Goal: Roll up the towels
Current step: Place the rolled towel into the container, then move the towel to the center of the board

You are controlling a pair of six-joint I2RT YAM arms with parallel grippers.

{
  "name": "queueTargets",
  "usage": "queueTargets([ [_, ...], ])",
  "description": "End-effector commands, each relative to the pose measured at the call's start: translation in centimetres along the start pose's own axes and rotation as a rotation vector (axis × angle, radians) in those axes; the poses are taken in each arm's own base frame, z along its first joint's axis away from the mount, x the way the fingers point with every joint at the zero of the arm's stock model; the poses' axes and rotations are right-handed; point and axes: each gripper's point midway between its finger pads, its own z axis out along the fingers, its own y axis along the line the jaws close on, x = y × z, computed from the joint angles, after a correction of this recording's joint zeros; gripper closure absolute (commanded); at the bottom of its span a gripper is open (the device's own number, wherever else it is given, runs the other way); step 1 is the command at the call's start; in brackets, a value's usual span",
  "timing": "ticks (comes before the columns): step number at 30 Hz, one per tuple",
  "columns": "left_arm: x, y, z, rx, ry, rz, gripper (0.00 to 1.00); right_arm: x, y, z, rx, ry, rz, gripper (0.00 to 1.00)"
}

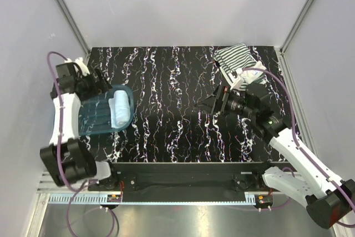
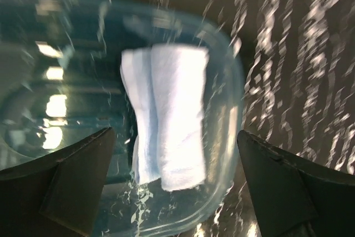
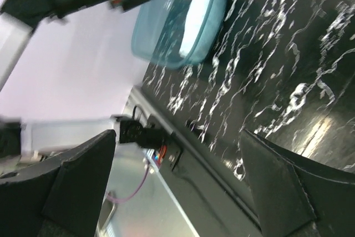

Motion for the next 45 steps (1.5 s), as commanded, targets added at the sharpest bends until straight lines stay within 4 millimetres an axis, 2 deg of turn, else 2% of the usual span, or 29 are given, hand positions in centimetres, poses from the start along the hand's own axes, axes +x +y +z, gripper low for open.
queueTargets([
  [1,-4.9,-3.6,-6.4,0.022,-0.231,0.055,0.01,-2.8,-0.8,0.2,0.121,-0.067,-0.051,0.0],
  [2,-5.6,-4.8,-7.4,0.053,-0.281,0.062,0.01,-4.2,-0.8,0.1,0.158,-0.096,-0.064,0.0],
  [3,-5.2,-7.2,-8.7,0.123,-0.32,0.089,0.01,-4.6,-2.8,0.5,0.25,-0.098,-0.049,0.0],
  [4,-5.2,-8.7,-9.5,0.173,-0.349,0.107,0.01,-5.3,-3.6,0.5,0.298,-0.11,-0.044,0.0],
  [5,-5.5,-10.3,-10.2,0.226,-0.397,0.12,0.01,-7.8,-4.3,0.0,0.363,-0.172,-0.053,0.0],
  [6,-3.9,-12.5,-10.0,0.319,-0.365,0.13,0.01,-8.0,-6.5,0.3,0.447,-0.146,-0.021,0.0],
  [7,-3.1,-14.2,-10.9,0.397,-0.361,0.084,0.01,-8.9,-7.5,0.2,0.487,-0.153,-0.01,0.0],
  [8,-2.6,-15.7,-11.1,0.464,-0.356,0.082,0.01,-10.7,-7.6,-0.2,0.511,-0.18,-0.012,0.0],
  [9,-0.2,-18.3,-10.9,0.567,-0.268,0.103,0.01,-11.9,-11.1,-0.8,0.602,-0.18,0.049,0.0],
  [11,3.0,-19.8,-10.5,0.601,-0.149,0.171,0.01,-14.3,-13.2,-1.7,0.653,-0.208,0.09,0.02],
  [12,5.2,-21.1,-10.4,0.615,-0.087,0.229,0.01,-15.0,-16.5,-2.9,0.735,-0.212,0.151,0.02],
  [14,8.0,-20.9,-9.1,0.594,-0.001,0.285,0.01,-16.5,-19.6,-4.6,0.826,-0.249,0.184,0.04],
  [15,9.5,-21.4,-9.0,0.619,0.036,0.309,0.01,-16.2,-22.2,-5.0,0.891,-0.228,0.229,0.05],
  [16,10.5,-21.3,-8.7,0.635,0.064,0.331,0.01,-17.0,-24.4,-6.6,0.945,-0.256,0.263,0.06],
  [17,12.2,-20.6,-7.8,0.631,0.11,0.338,0.01,-17.5,-25.6,-7.0,0.97,-0.259,0.271,0.09],
  [18,12.9,-20.2,-7.2,0.613,0.119,0.354,0.01,-17.1,-28.1,-7.1,1.014,-0.232,0.307,0.11],
  [20,14.0,-18.8,-6.1,0.566,0.142,0.383,0.01,-18.2,-30.5,-8.2,1.056,-0.253,0.34,0.15],
  [21,14.9,-17.9,-5.3,0.535,0.164,0.386,0.01,-17.9,-32.5,-8.0,1.082,-0.236,0.365,0.16],
  [23,15.4,-16.7,-4.2,0.486,0.172,0.4,0.01,-19.3,-33.9,-8.4,1.099,-0.259,0.366,0.18],
  [24,15.7,-16.4,-3.9,0.472,0.179,0.397,0.01,-19.1,-35.5,-8.0,1.109,-0.243,0.384,0.2],
  [26,15.6,-16.4,-3.6,0.464,0.188,0.399,0.01,-20.2,-36.4,-7.6,1.105,-0.25,0.385,0.22],
  [27,15.4,-16.3,-3.5,0.458,0.185,0.4,0.01,-19.8,-37.8,-7.0,1.108,-0.231,0.404,0.25],
  [32,15.2,-15.9,-2.9,0.422,0.192,0.403,0.01,-21.2,-40.4,-5.0,1.075,-0.248,0.421,0.3],
  [34,15.1,-15.9,-2.9,0.417,0.186,0.404,0.01,-20.8,-41.9,-4.3,1.077,-0.232,0.434,0.32],
  [35,15.2,-15.8,-2.9,0.415,0.187,0.404,0.01,-21.5,-42.1,-4.2,1.077,-0.243,0.428,0.33],
  [36,15.1,-15.8,-2.9,0.414,0.183,0.405,0.01,-20.9,-43.1,-3.9,1.089,-0.225,0.44,0.33],
  [39,15.2,-15.7,-2.7,0.407,0.191,0.403,0.01,-21.2,-44.2,-3.3,1.086,-0.224,0.444,0.37],
  [43,15.3,-15.5,-2.4,0.397,0.202,0.399,0.01,-21.6,-44.7,-2.5,1.055,-0.236,0.455,0.52],
  [45,15.2,-15.5,-2.3,0.391,0.201,0.401,0.01,-21.8,-44.5,-2.2,1.039,-0.242,0.453,0.72],
])
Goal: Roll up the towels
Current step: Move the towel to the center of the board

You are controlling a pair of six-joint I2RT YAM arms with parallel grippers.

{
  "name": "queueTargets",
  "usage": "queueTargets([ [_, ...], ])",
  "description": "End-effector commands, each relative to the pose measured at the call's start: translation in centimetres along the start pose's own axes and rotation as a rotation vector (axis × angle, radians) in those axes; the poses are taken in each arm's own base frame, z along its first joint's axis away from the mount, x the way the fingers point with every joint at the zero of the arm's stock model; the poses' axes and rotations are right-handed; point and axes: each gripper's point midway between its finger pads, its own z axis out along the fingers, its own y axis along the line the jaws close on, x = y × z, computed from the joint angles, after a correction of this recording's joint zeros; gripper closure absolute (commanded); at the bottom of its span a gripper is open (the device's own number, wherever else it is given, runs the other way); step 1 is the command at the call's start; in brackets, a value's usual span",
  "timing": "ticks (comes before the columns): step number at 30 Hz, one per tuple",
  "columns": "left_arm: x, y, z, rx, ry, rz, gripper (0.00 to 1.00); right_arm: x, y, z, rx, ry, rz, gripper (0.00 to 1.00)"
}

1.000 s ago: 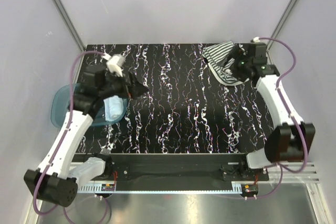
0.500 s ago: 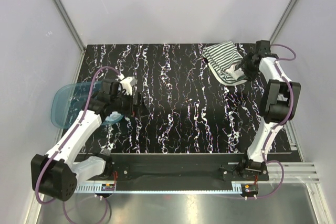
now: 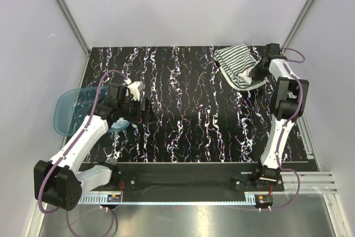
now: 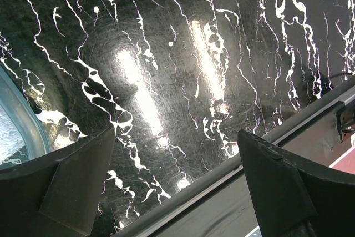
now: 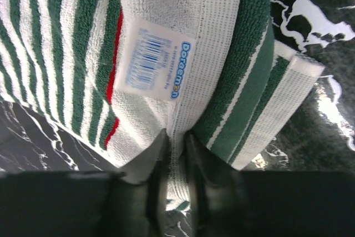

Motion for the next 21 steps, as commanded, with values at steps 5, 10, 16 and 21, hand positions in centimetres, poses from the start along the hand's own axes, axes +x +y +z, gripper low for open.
queueTargets([
  [5,-1.3,0.1,-0.2,-0.02,-0.033,0.035,0.01,-2.2,3.3,-2.7,-0.122,-0.08,-0.002,0.99],
  [10,-1.4,0.2,-0.3,-0.028,-0.039,0.036,0.01,-1.1,7.5,-7.7,-0.19,-0.11,-0.136,1.0],
  [16,-1.4,0.4,-0.4,-0.04,-0.045,0.038,0.01,4.9,14.5,-16.1,-0.328,-0.096,-0.34,1.0],
  [21,-1.7,0.7,-0.7,-0.066,-0.061,0.044,0.01,12.1,16.0,-23.8,-0.457,-0.012,-0.452,0.98],
])
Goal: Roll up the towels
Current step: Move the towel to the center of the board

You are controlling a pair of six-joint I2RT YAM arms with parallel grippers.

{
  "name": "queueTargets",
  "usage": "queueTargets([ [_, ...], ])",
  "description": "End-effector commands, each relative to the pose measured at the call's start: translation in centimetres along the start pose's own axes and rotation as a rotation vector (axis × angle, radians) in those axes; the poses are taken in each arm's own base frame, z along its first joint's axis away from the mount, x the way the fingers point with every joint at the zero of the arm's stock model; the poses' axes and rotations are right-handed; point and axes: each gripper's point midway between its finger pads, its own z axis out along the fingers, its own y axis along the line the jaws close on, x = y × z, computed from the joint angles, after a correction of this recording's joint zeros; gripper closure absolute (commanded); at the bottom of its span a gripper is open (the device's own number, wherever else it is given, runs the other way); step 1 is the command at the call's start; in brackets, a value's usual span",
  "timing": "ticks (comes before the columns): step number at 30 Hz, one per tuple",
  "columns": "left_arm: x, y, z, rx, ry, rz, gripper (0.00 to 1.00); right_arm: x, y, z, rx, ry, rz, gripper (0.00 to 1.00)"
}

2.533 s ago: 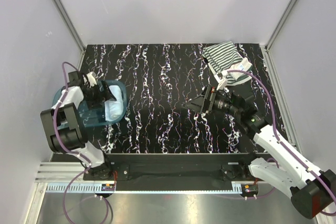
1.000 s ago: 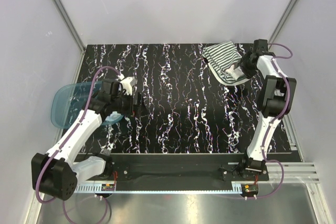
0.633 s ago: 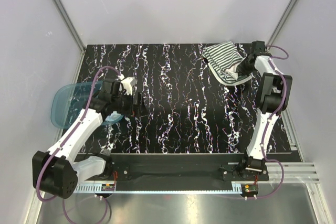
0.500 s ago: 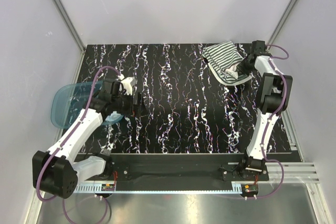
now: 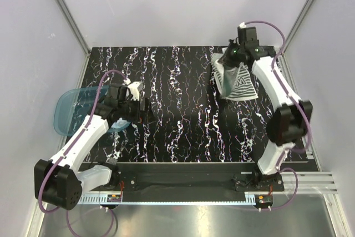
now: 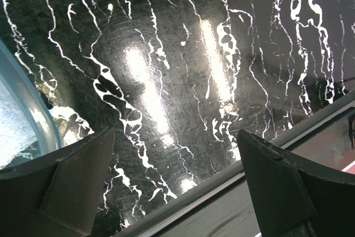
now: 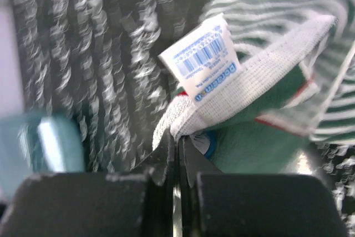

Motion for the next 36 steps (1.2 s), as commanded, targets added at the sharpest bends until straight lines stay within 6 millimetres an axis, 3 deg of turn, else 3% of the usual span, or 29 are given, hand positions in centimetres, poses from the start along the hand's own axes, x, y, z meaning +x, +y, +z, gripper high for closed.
queueTargets([
  [1,-1.8,-0.2,-1.0,-0.023,-0.07,0.048,0.01,6.4,3.8,-5.7,-0.098,0.116,-0.098,0.98],
  [2,-1.8,-0.1,-1.1,-0.027,-0.073,0.046,0.01,7.7,4.8,-8.0,-0.133,0.11,-0.123,0.98],
  [3,-2.0,0.0,-1.3,-0.035,-0.085,0.049,0.01,10.0,5.2,-8.5,-0.148,0.145,-0.146,0.96],
  [4,-2.0,0.0,-1.4,-0.039,-0.09,0.049,0.01,15.1,4.9,-8.5,-0.156,0.257,-0.159,0.93],
  [5,-2.0,0.1,-1.5,-0.042,-0.095,0.05,0.01,16.6,5.6,-10.0,-0.205,0.268,-0.167,0.88],
  [6,-2.1,0.2,-1.7,-0.052,-0.108,0.052,0.01,18.6,5.3,-10.3,-0.212,0.311,-0.166,0.54],
  [7,-2.3,0.2,-1.9,-0.056,-0.118,0.053,0.01,21.4,3.8,-10.2,-0.176,0.376,-0.141,0.37],
  [9,-2.4,0.3,-2.0,-0.065,-0.13,0.052,0.01,23.2,3.1,-11.4,-0.15,0.388,-0.162,0.05],
  [10,-2.5,0.4,-2.0,-0.073,-0.134,0.046,0.01,23.6,2.1,-11.5,-0.115,0.384,-0.155,0.03],
  [15,-2.4,-0.1,-2.1,-0.086,-0.137,0.059,0.01,18.8,0.1,-13.2,0.032,0.163,-0.182,0.0],
  [16,-2.4,-0.5,-2.2,-0.091,-0.138,0.068,0.01,17.0,-0.2,-13.4,0.085,0.093,-0.186,0.0],
  [19,-2.3,-3.1,-2.3,-0.092,-0.159,0.154,0.01,15.1,-1.1,-13.0,0.182,0.044,-0.194,0.0],
  [20,-1.5,-5.1,-1.8,-0.057,-0.146,0.205,0.01,15.2,-1.6,-12.4,0.209,0.057,-0.192,0.0],
  [22,-1.2,-6.7,-1.0,-0.044,-0.15,0.233,0.01,14.7,-2.0,-11.8,0.224,0.059,-0.168,0.0],
  [23,0.3,-8.7,0.0,-0.003,-0.103,0.282,0.01,14.8,-2.1,-11.4,0.224,0.064,-0.157,0.0],
  [25,0.4,-10.3,1.2,-0.03,-0.117,0.319,0.01,15.1,-2.9,-11.0,0.23,0.079,-0.127,0.0],
  [26,2.0,-11.9,2.6,-0.027,-0.068,0.374,0.01,14.5,-3.5,-11.0,0.236,0.064,-0.102,0.0],
  [27,1.1,-13.1,2.8,-0.043,-0.099,0.384,0.01,14.4,-3.7,-11.1,0.233,0.059,-0.089,0.0],
  [29,2.5,-14.9,5.2,-0.06,-0.044,0.433,0.02,14.2,-4.6,-11.4,0.233,0.045,-0.068,0.0],
  [31,1.3,-16.8,6.3,-0.067,-0.057,0.44,0.07,13.7,-5.9,-11.8,0.253,0.03,-0.044,0.0],
  [32,1.7,-17.1,8.1,-0.088,-0.024,0.455,0.1,13.3,-6.0,-12.3,0.246,0.012,-0.037,0.0],
  [34,0.3,-18.4,9.1,-0.093,-0.042,0.469,0.26,13.0,-6.7,-12.7,0.25,0.008,-0.034,0.01],
  [35,0.7,-18.2,10.7,-0.119,-0.014,0.485,0.31,12.9,-6.8,-13.0,0.25,0.004,-0.033,0.01],
  [36,0.5,-18.1,11.2,-0.135,-0.01,0.506,0.47,12.8,-7.1,-13.1,0.254,0.003,-0.037,0.01],
])
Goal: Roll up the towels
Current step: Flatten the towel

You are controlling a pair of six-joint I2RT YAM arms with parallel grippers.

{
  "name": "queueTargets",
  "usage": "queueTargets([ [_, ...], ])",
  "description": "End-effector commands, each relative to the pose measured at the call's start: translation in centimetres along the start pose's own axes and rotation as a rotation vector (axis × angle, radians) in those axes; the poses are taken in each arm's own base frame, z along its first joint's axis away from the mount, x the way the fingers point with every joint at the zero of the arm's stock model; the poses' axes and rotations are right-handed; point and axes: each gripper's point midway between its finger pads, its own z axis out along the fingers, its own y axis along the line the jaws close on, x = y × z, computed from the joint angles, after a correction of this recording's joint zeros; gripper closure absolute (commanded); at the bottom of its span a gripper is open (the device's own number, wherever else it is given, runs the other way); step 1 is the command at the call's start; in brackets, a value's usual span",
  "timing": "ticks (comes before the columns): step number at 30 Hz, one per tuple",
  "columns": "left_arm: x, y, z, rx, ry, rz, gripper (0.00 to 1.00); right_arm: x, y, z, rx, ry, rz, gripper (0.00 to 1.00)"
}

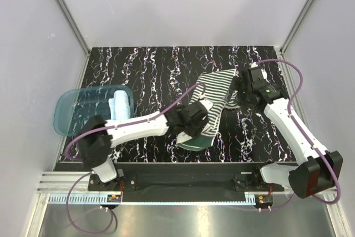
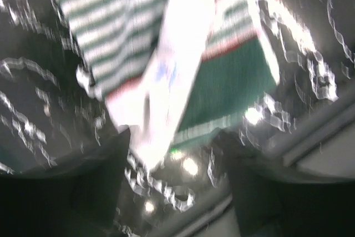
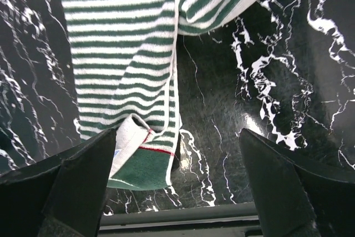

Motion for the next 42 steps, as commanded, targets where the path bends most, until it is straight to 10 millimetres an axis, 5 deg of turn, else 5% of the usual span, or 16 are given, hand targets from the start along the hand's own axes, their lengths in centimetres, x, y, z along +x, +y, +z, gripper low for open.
queueTargets([
  [1,-5.0,0.0,0.9,-0.063,-0.107,0.009,0.51,-1.3,-0.2,-1.4,-0.033,-0.064,0.002,0.01],
  [5,-5.3,-1.0,3.7,-0.052,-0.06,0.051,0.59,-1.0,-0.6,-1.5,-0.038,-0.06,0.0,0.02],
  [16,-6.9,-3.4,6.9,-0.002,-0.043,0.022,0.51,-0.6,-0.5,-0.3,-0.046,-0.037,-0.009,0.02],
  [31,-4.8,-2.5,10.9,-0.1,0.037,-0.008,0.46,-0.7,-1.7,-0.3,-0.027,-0.037,-0.018,0.02],
  [38,-5.1,-1.9,10.0,-0.12,0.011,-0.031,0.58,-0.6,-1.5,-0.1,-0.037,-0.028,-0.015,0.02],
  [42,-5.6,-1.7,9.3,-0.127,-0.007,-0.031,0.82,-0.5,-1.4,0.0,-0.042,-0.025,-0.013,0.02],
])
